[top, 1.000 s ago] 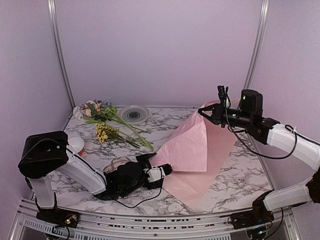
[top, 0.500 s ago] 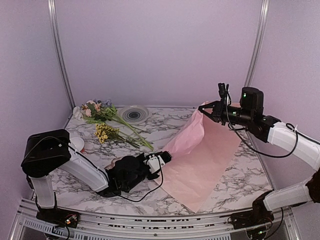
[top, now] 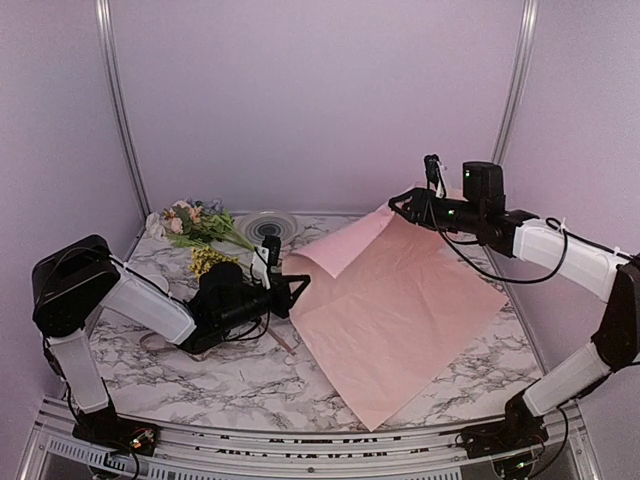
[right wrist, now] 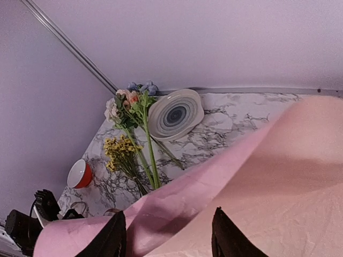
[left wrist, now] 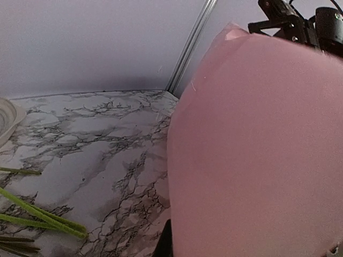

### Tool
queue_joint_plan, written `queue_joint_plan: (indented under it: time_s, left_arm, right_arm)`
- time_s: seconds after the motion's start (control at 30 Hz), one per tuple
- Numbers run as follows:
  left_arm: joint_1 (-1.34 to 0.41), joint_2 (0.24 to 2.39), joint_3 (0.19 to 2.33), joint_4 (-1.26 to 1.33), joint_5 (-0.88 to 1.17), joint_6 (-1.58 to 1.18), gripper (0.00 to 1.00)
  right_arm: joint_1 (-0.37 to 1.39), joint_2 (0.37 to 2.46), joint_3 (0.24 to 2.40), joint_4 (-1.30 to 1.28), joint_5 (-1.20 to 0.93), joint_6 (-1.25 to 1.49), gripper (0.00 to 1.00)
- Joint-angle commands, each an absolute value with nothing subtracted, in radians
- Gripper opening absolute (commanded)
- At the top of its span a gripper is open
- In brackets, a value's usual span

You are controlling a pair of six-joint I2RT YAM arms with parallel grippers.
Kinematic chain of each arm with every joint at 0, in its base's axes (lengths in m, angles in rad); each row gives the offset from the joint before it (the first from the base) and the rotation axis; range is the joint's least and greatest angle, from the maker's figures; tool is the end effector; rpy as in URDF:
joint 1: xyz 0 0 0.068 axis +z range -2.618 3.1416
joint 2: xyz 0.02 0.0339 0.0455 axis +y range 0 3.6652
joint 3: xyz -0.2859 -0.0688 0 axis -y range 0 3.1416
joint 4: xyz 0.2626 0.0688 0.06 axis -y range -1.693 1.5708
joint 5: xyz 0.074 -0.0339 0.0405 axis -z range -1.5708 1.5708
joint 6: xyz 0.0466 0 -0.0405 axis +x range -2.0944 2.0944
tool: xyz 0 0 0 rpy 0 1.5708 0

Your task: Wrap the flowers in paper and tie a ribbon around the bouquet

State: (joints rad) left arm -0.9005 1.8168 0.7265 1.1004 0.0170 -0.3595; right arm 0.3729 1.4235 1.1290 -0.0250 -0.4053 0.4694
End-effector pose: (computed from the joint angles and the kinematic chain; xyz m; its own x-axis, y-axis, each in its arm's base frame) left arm 0.2384 -0.3020 0.1869 -0.2735 -0.2212 -0.9361 0.7455 0.5662 -0.3516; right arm 0.3264 0.1474 0.3408 -0.5700 0.2234 -0.7907 -0.4772 0.6934 0.5399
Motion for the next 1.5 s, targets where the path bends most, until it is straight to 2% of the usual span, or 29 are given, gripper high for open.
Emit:
queue_joint_plan:
  time_s: [0.0,0.17,0.43,0.6,0.73,0.9,1.07,1.17,1.27,1.47]
  left_arm:
    - [-0.847,1.914,0.745,1.173,0.159,-0.723,0.0]
    - [-0.794,2.003,0.772,1.146,0.212,-0.919,0.0]
    - [-0.79,1.976,0.755,0.967,0.088,-1.045,0.0]
    - [-0.793,1.974,0.717,0.98,0.065,-1.131,0.0]
    - [-0.834,1.964,0.729,0.997,0.016,-1.138,0.0]
    - [-0.877,1.918,0.637,1.113,-0.226,-1.222,0.0]
    - [-0.902,1.913,0.595,1.171,-0.383,-1.259,0.0]
    - [-0.942,1.924,0.599,1.191,-0.455,-1.254,0.0]
    - [-0.973,1.946,0.629,1.19,-0.485,-1.258,0.0]
    - [-1.006,2.005,0.764,1.15,-0.406,-1.228,0.0]
  right_arm:
    - [0.291,1.452,1.153,-0.097,-0.383,0.354,0.54]
    - [0.235,1.474,1.134,-0.195,-0.253,0.264,0.58]
    - [0.161,1.566,1.241,-0.292,-0.196,0.183,0.61]
    - [0.161,1.602,1.304,-0.308,-0.208,0.199,0.61]
    - [0.163,1.666,1.337,-0.261,-0.302,0.247,0.6]
    - [0.171,1.669,1.195,-0.072,-0.336,0.37,0.57]
    - [0.249,1.614,1.23,-0.229,-0.209,0.25,0.58]
    - [0.253,1.574,1.206,-0.317,-0.212,0.23,0.58]
    - [0.258,1.521,1.141,-0.375,-0.099,0.235,0.59]
    - [0.252,1.479,0.989,-0.418,0.111,0.246,0.6]
